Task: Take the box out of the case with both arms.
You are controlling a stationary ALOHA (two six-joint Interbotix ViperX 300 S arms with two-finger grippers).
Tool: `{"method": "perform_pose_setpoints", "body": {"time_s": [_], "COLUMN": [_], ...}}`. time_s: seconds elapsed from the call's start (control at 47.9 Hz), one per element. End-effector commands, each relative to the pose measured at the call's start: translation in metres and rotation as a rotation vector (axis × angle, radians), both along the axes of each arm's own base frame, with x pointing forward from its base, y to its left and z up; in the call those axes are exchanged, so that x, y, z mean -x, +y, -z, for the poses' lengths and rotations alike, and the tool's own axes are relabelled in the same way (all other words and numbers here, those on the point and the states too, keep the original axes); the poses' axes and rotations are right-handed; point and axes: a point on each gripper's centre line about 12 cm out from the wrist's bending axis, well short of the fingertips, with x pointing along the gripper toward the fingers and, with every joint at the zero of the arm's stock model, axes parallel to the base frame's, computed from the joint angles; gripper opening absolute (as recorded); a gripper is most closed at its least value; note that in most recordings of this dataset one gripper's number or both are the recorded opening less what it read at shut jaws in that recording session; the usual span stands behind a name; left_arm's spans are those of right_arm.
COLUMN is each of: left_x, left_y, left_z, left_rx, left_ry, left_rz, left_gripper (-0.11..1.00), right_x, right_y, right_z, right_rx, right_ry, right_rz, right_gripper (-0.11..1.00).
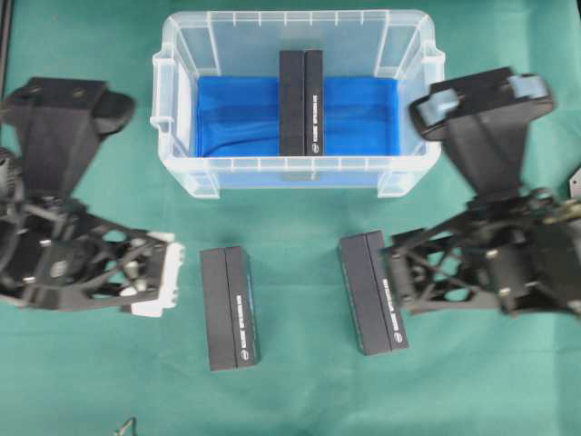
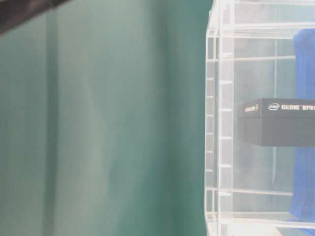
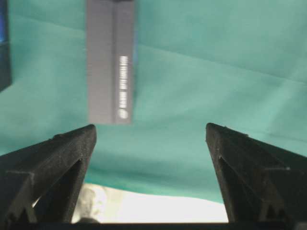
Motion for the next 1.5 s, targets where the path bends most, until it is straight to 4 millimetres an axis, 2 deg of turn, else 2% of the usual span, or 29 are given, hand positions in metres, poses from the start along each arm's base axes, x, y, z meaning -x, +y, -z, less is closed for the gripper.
{"method": "perform_pose_setpoints", "body": {"time_s": [0.0, 0.418, 0.564, 0.877, 1.483], "left_x": [0.018, 0.085, 0.094, 0.091, 0.089], "left_y": [0.002, 0.007, 0.011, 0.009, 0.012], "left_z": [-0.012, 0.001, 0.001, 0.006, 0.005], "left_rx": [0.016, 0.041, 0.047, 0.038, 0.038], "left_ry": [-0.028, -0.01, -0.018, -0.002, -0.007], "left_rz": [-0.005, -0.046, -0.049, -0.051, -0.06], "left_gripper": [0.9, 0.9, 0.9, 0.9, 0.9], "right_x": [0.016, 0.082, 0.1, 0.1, 0.101], "right_y": [-0.003, -0.019, -0.023, -0.023, -0.023], "right_z": [-0.015, -0.01, -0.008, 0.005, 0.006], "right_rx": [-0.013, -0.03, -0.034, -0.033, -0.035], "right_ry": [-0.032, -0.028, -0.033, -0.04, -0.041], "right_rz": [-0.002, 0.035, 0.056, 0.065, 0.057], "right_gripper": [0.91, 0.91, 0.91, 0.91, 0.91]}}
